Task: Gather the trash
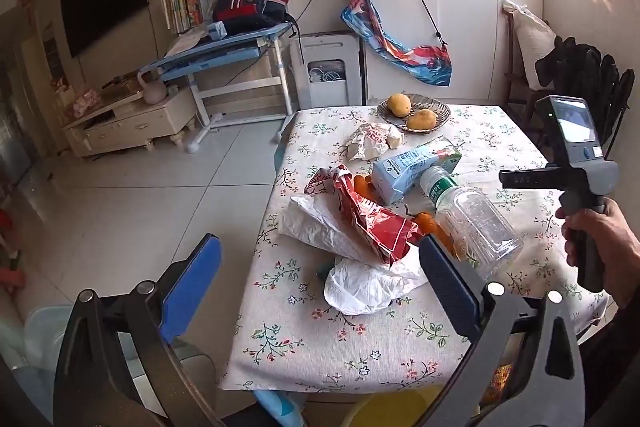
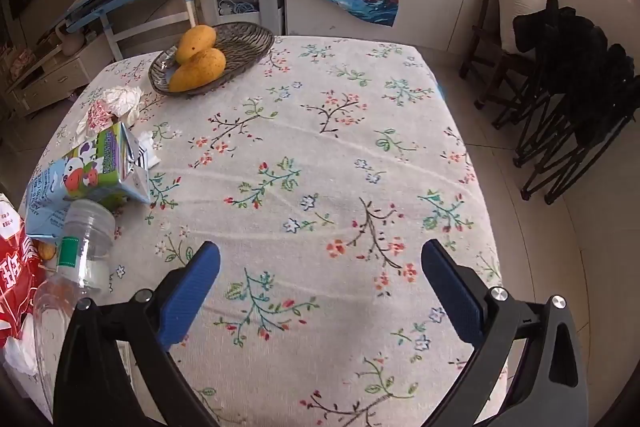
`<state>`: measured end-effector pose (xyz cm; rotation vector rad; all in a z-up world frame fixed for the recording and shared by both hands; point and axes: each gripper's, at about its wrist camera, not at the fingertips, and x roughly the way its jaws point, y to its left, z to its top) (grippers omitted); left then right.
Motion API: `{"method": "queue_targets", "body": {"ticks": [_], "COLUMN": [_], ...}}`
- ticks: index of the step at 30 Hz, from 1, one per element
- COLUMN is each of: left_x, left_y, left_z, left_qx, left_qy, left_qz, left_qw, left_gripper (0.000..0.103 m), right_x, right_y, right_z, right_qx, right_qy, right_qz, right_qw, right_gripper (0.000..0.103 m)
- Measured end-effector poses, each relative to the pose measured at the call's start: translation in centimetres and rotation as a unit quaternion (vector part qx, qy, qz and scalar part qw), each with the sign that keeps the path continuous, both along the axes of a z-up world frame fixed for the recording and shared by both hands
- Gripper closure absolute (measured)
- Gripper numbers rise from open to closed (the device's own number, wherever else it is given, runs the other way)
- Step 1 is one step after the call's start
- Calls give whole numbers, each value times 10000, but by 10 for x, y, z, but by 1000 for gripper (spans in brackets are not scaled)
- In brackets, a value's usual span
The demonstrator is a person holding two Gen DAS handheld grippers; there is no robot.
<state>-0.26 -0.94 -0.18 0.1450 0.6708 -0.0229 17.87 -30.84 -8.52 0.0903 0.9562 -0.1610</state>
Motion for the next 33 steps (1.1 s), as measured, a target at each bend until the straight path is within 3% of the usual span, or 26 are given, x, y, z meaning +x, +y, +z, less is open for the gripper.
{"method": "queue_targets", "body": {"ticks": [3, 6, 14, 23, 33], "left_x": [-17, -40, -103, -156, -176], "left_y": [0, -1, 5, 13, 14], "left_z": [10, 21, 52, 69, 85], "left_qx": [3, 10, -35, -70, -135], "left_qy": [-119, -211, -441, -602, -746], "left_qz": [29, 34, 144, 210, 142], "left_qw": [9999, 9998, 9989, 9979, 9970], "left_gripper": [7, 7, 7, 7, 7], "right_x": [-46, -99, -195, -241, -260], "right_y": [2, 21, 77, 100, 112], "right_z": [41, 74, 103, 115, 118], "right_qx": [226, 262, 525, 688, 717], "right_qy": [-600, -1167, -1731, -2029, -2188], "right_qz": [62, 465, 1099, 1305, 1339], "right_qw": [9979, 9917, 9773, 9680, 9639], "right_gripper": [6, 6, 6, 6, 6]}}
